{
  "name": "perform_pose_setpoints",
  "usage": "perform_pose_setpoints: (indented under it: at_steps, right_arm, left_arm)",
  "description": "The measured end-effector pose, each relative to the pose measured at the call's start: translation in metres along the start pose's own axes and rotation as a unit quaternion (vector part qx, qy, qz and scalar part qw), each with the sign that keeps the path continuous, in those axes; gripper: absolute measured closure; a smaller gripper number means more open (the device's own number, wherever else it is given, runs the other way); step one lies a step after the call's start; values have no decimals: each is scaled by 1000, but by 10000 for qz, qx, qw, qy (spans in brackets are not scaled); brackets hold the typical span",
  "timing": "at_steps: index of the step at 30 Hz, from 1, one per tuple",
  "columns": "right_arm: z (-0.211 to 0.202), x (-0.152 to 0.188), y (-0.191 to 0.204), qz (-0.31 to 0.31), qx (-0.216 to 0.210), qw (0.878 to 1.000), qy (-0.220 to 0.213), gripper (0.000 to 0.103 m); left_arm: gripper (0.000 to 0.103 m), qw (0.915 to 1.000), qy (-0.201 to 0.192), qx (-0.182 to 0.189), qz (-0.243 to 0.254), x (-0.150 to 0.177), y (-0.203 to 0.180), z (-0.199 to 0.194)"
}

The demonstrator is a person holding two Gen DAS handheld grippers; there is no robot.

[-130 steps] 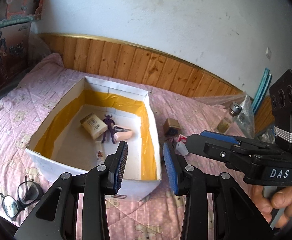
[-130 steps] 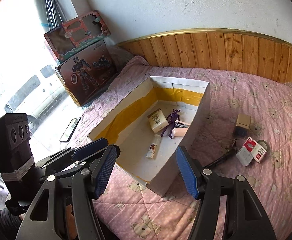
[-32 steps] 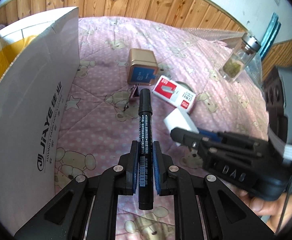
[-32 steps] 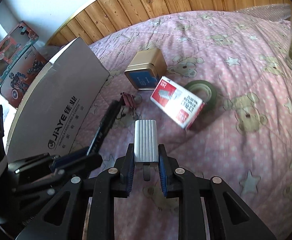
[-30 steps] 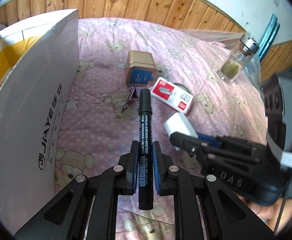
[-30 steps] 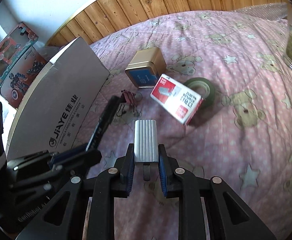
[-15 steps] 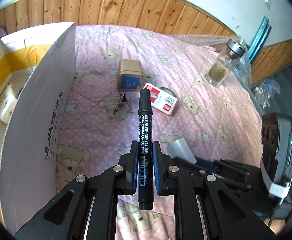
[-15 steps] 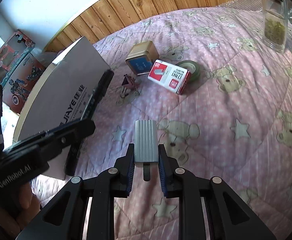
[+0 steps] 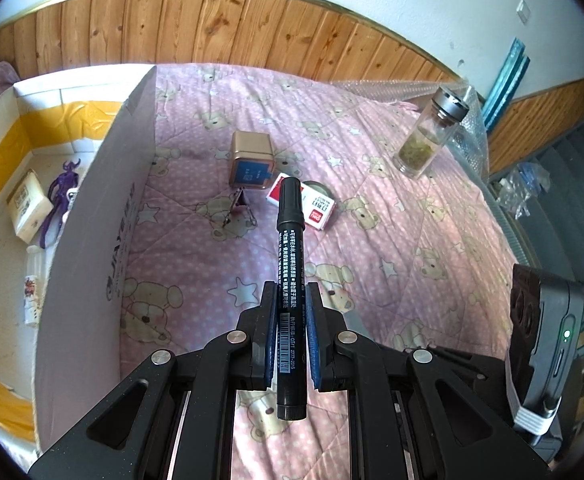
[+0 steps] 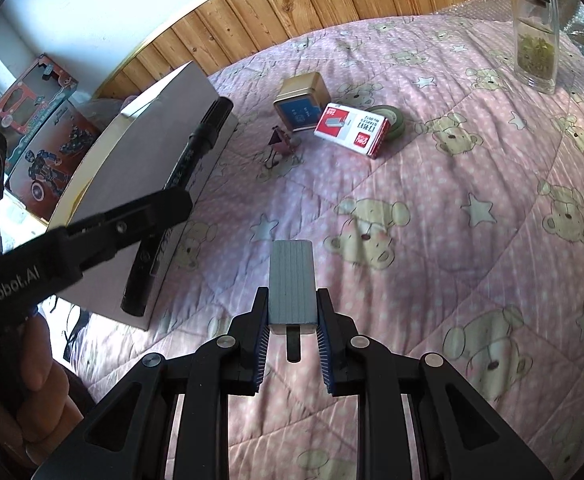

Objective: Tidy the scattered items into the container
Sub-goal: 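Lift the marker and eraser and carry both over the white box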

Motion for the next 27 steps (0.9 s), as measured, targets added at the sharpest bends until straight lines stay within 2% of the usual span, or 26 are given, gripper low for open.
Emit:
perform_pose_setpoints:
  at_steps: [13, 27]
  right_arm:
    - [-18, 14, 31, -234, -45, 9997, -63, 80]
    - [-45, 16, 76, -507, -248, 9981, -252, 80]
  left_arm:
    - [89, 9998, -140, 32, -129, 7, 7, -35]
    - [89, 9979, -543, 274, -239, 5, 11, -82]
Point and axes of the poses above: each gripper's, at about its wrist camera, not at the fingertips, and z roughly the way its jaws point, y to its left, x to its underside, the point moved 3 cm from there along z, roughly the way its jaws point
